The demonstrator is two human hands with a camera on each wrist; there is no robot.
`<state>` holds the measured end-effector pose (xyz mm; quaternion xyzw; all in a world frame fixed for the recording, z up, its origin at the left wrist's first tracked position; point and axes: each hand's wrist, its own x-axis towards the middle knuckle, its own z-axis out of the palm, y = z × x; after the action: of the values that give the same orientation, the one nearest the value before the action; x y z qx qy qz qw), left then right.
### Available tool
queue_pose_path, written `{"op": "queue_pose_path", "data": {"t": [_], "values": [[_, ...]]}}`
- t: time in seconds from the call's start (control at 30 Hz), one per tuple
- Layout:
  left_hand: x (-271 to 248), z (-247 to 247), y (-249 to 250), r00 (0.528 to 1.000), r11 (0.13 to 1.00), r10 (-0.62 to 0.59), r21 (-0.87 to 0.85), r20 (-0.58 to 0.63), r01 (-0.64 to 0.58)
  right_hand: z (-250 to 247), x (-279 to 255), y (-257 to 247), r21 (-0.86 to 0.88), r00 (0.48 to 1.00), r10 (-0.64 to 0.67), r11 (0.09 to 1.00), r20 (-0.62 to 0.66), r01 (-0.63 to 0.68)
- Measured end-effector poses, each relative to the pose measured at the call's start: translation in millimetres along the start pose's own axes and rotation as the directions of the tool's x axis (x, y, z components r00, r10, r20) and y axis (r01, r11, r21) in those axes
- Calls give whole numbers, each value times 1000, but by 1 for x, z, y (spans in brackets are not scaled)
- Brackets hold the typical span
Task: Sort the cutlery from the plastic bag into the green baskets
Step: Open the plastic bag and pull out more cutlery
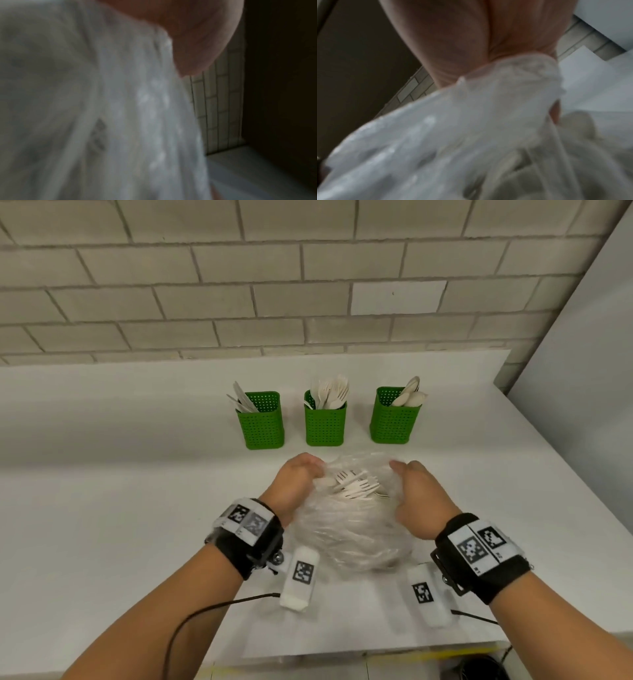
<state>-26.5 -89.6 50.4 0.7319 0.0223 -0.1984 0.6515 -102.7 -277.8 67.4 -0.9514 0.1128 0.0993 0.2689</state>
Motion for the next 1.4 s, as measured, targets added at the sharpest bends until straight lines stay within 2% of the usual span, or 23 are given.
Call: {"op": "queue_pose_path", "data": {"t": [0.07, 0.13, 0.17, 0.2, 0.27, 0.33, 0.5, 0.6, 0.67, 0.73, 0.77, 0.83, 0.87, 0.93, 0.97, 1.0, 1.1, 1.17, 1.2, 1.27, 1.3, 1.33, 1.4], "values": [[-3, -10, 9, 998, 980, -42, -191, 56, 52, -4, -5, 7, 155, 994, -48, 986, -99, 63], [-4, -27, 15, 988, 995, 90, 39, 127, -95, -10, -9, 16, 226, 979, -62, 968, -193, 106], [-4, -35, 17, 964, 933, 197, 268, 181, -241, -13, -9, 20, 212, 970, -73, 969, -231, 123], [-3, -41, 18, 921, 803, 296, 457, 253, -384, -16, -9, 23, 177, 961, -93, 974, -262, 142], [-6, -46, 21, 841, 618, 383, 570, 382, -541, -22, -8, 24, 142, 948, -106, 978, -300, 154], [-10, -43, 24, 832, 643, 388, 530, 397, -553, -23, -9, 19, 162, 951, -91, 976, -294, 144], [-10, -30, 24, 957, 955, 247, 127, 151, -267, -14, -10, 17, -34, 953, -264, 965, -149, 261], [-14, -33, 26, 952, 943, 210, 212, 221, -257, -24, -12, 19, -146, 978, -171, 977, -118, 153], [-16, -41, 22, 923, 822, 142, 478, 356, -311, -23, -13, 23, -291, 998, -54, 956, -36, 41], [-17, -44, 11, 895, 602, 28, 707, 446, -371, -13, -14, 26, -372, 994, 79, 927, 69, -48], [-19, -43, 4, 890, 511, -30, 772, 456, -378, -7, -14, 29, -347, 988, 104, 936, 113, -59], [-25, -37, -9, 899, 460, -31, 805, 437, -375, 1, -10, 34, -214, 984, 60, 976, 166, -23], [-27, -33, -16, 908, 509, 23, 777, 419, -371, 1, -9, 36, -145, 985, 21, 989, 172, 4], [-24, -28, -25, 946, 769, 134, 571, 294, -286, -2, -9, 37, -15, 986, -56, 998, 154, 59], [-21, -26, -25, 966, 912, 135, 353, 219, -207, -4, -10, 37, 63, 987, -95, 994, 132, 88], [-19, -26, -23, 982, 986, 110, 111, 156, -128, -5, -11, 39, 151, 986, -131, 982, 100, 115], [-15, -27, -15, 1000, 935, -9, -354, 20, 15, 2, -12, 40, 484, 987, -157, 862, -33, 153], [-15, -28, -15, 999, 892, -54, -449, -8, 45, 13, -9, 45, 677, 993, -97, 726, -70, 119], [-16, -28, -19, 999, 925, -35, -380, -31, 21, 19, -7, 49, 731, 997, -64, 678, -49, 79], [-13, -33, -28, 990, 990, 132, 58, -51, -129, 21, -7, 54, 738, 999, -34, 675, 38, -5], [-14, -39, -29, 978, 917, 206, 343, 24, -202, 18, -7, 55, 668, 999, -36, 744, 39, 1], [-16, -45, -27, 976, 773, 194, 596, 101, -215, 14, -5, 58, 519, 999, -36, 854, -13, 38], [-22, -54, -18, 988, 481, 10, 865, 156, -141, 3, -5, 54, 196, 993, -64, 977, -96, 81]]}}
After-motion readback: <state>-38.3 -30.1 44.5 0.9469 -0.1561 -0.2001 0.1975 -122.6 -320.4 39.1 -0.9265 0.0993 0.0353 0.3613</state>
